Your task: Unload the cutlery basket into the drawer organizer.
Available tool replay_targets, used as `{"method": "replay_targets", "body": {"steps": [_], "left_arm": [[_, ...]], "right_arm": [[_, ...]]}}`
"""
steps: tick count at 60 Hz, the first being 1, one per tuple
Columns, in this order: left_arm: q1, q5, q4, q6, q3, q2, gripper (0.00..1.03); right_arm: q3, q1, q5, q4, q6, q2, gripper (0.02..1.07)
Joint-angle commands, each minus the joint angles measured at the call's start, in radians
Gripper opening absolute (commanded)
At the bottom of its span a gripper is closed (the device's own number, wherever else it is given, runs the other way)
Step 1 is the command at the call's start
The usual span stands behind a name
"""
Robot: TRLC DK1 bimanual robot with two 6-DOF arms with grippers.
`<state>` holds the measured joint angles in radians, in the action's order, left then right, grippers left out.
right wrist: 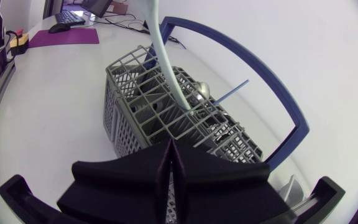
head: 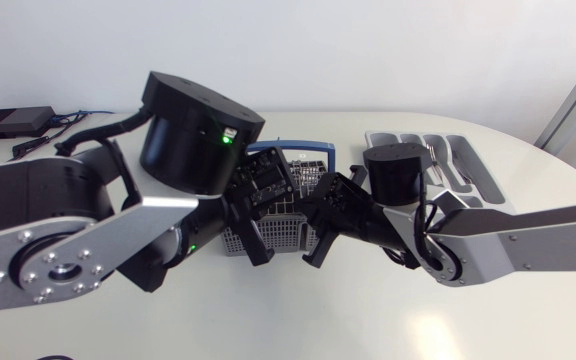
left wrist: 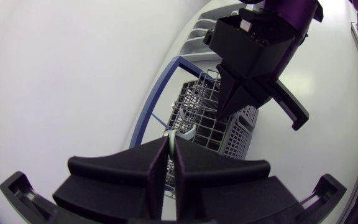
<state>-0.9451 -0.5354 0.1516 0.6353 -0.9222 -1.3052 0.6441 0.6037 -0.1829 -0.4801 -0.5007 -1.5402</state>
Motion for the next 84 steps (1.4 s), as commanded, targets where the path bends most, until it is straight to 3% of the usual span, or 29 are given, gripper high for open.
{"method": "replay_targets", "body": {"steps": [1,53,84], "left_arm": [[-0.014,-0.005,-0.007,-0.028,0.013,0.023,0.11],[-0.026,-0.023,-0.04,-0.032,0.063,0.034,0.11],[-0.026,-0.041,-0.044,-0.052,0.022,0.009,0.11]], "right_arm": [[0.025,-0.009,-0.001,-0.014,0.021,-0.032,0.08],[0.037,-0.024,-0.024,-0.011,0.05,0.057,0.08],[0.071,-0.036,-0.027,-0.054,0.047,-0.069,0.08]]}}
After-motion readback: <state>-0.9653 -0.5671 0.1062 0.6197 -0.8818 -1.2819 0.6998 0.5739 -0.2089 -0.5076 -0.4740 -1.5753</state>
